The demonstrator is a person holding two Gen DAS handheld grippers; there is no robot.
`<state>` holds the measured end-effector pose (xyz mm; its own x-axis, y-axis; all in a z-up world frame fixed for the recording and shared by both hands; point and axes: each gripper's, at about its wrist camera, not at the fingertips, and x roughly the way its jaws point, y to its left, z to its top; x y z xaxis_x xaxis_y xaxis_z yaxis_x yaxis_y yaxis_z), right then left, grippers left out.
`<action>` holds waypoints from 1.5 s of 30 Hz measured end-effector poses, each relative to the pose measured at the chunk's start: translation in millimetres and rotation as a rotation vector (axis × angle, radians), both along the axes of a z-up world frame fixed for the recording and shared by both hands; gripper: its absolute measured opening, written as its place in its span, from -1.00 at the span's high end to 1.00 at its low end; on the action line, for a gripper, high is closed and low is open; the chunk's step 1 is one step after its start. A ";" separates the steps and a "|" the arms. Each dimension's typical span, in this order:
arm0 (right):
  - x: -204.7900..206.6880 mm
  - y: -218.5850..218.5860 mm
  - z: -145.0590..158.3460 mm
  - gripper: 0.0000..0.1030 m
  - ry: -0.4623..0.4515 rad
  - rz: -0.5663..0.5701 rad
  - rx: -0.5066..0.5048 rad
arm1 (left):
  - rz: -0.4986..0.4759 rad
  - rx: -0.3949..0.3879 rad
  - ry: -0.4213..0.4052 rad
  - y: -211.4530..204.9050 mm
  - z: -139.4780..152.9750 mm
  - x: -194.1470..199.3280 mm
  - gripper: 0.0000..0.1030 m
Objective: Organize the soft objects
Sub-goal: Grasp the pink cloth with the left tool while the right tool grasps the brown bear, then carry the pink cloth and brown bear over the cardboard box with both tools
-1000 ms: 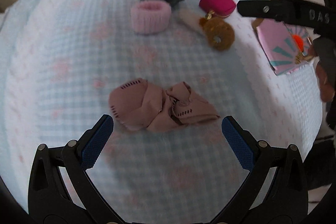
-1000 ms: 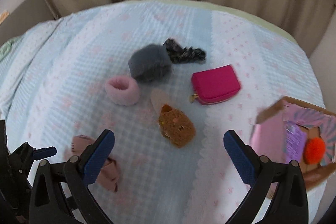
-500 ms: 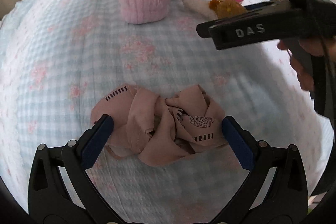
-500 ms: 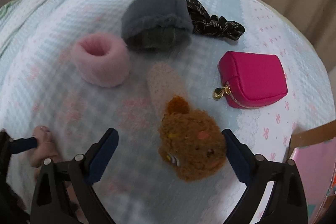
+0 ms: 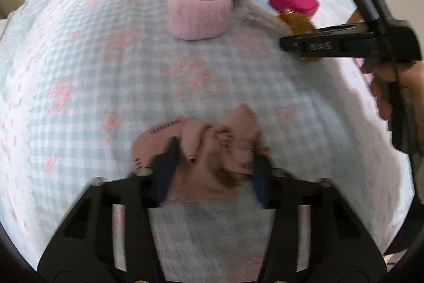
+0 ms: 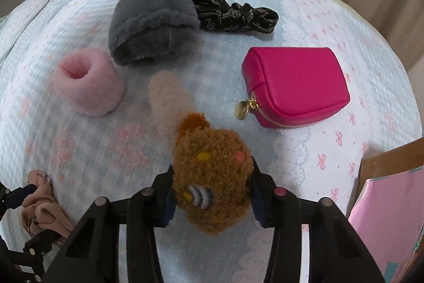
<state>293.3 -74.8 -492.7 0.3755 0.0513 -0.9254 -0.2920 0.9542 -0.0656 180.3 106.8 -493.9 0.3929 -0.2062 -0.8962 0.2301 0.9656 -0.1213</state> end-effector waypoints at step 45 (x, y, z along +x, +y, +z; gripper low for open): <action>-107.2 -102.2 271.7 0.23 -0.169 -0.085 0.227 | 0.175 -0.062 -0.215 -95.6 272.5 -15.0 0.47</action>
<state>186.1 -176.9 -221.0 0.5355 0.2110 -0.8177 -0.2131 0.9707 0.1109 165.3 11.2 -221.3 0.6073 -0.1702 -0.7760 0.0871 0.9852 -0.1480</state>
